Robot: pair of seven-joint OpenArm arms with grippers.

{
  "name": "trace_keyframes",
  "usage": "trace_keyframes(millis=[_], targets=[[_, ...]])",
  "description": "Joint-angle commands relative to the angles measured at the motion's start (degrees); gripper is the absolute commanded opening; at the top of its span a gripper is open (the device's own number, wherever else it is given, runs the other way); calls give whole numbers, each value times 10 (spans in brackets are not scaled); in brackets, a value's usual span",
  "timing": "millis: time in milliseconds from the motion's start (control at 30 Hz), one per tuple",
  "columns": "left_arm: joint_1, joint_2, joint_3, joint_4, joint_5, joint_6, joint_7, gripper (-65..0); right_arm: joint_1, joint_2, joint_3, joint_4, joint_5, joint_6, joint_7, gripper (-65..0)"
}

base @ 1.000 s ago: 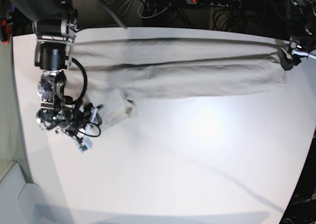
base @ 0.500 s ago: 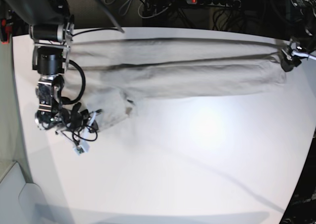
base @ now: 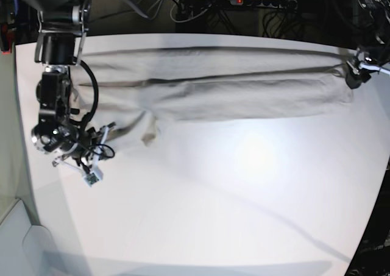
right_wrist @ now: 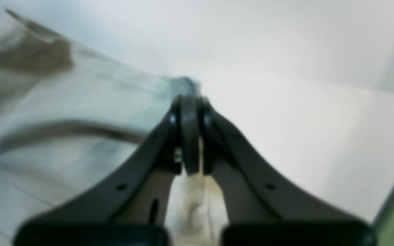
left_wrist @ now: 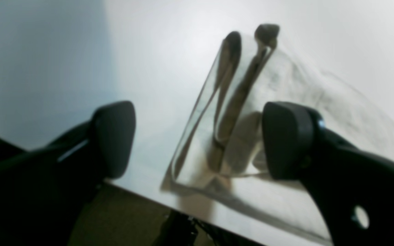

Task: Layout the t-shirt on the table in an organized manner, then fold the t-shirt properly
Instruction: 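Tuck the loose hem corner under with the right gripper and regrasp, then hold the shirt end with the right gripper while the left gripper adjusts its grip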

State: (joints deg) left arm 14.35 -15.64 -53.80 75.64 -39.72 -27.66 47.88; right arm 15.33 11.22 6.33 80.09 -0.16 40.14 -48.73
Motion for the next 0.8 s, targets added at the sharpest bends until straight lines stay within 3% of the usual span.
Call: trace_keyframes(millis=[0,233,333,600,767], targets=[[-2,-13,-3,11,-9,-4,-10,-84,-4,5,2,43,4,-1,-5,-650],[-7,-12,-2,11,-9,-4,-10,-84,-119,3,22,289,4,-1,-84,-650],[-15,-12,-2,6,-7,-4,-10,-84,-169,-16,44,356,5,-1,-104,-650],[-31,-13,-2,5,-4,-4,-10,-84,-253,-43,129,362,5,-1,-100,-650],[-50,-15,-1,5,-4,-4,-10,-84,-263,-43,129,339,5,-1,-100,-650]])
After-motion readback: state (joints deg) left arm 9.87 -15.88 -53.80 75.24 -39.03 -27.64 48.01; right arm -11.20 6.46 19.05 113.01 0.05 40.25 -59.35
